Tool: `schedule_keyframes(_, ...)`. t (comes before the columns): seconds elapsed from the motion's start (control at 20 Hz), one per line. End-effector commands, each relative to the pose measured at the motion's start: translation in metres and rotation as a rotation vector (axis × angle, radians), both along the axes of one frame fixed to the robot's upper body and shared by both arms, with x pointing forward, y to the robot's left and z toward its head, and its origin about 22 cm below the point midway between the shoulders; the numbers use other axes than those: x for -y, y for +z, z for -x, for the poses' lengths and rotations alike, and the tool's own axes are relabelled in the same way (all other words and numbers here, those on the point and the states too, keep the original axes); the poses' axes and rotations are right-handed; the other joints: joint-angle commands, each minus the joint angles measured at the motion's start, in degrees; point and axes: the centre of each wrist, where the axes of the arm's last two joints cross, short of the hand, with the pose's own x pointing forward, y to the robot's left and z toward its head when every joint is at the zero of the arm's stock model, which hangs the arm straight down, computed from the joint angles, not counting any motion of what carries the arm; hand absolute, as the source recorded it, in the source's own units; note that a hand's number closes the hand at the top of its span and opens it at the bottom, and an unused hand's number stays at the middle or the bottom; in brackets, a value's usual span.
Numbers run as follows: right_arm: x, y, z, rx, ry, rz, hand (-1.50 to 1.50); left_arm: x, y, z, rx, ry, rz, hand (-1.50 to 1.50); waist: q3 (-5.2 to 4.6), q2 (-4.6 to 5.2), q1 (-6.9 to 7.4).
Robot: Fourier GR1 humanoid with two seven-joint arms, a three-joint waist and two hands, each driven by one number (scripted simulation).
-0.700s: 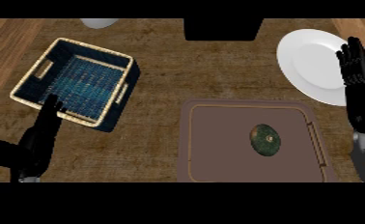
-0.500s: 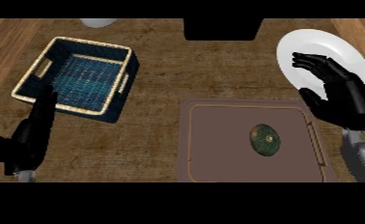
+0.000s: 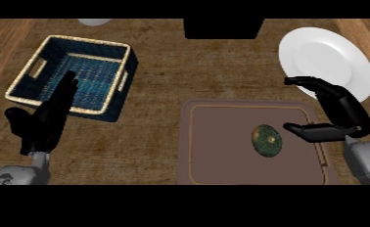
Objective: Pick the squash from the tray and place it in the plate
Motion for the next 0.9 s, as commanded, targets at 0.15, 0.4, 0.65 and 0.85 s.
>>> schedule_keyframes(0.15, 0.051, -0.032, 0.002, 0.025, 0.210, 0.201, -1.50, 0.025, 0.007, -0.023, -0.040, -0.028, 0.008, 0.00, -0.22, 0.03, 0.52)
schedule_keyframes(0.4, 0.060, -0.038, -0.002, 0.046, 0.233, 0.354, -1.50, 0.009, 0.016, -0.026, -0.044, -0.011, 0.010, 0.00, -0.36, -0.51, 0.12)
schedule_keyframes(0.65, 0.045, -0.024, 0.008, 0.054, 0.260, 0.440, -1.50, 0.004, 0.000, -0.024, -0.054, 0.011, 0.007, 0.00, -0.48, -0.84, -1.04)
schedule_keyframes(0.85, 0.035, 0.005, -0.018, 0.007, 0.295, 0.574, -1.50, 0.012, -0.002, -0.021, -0.070, -0.009, 0.014, 0.00, -0.48, -0.78, -0.68)
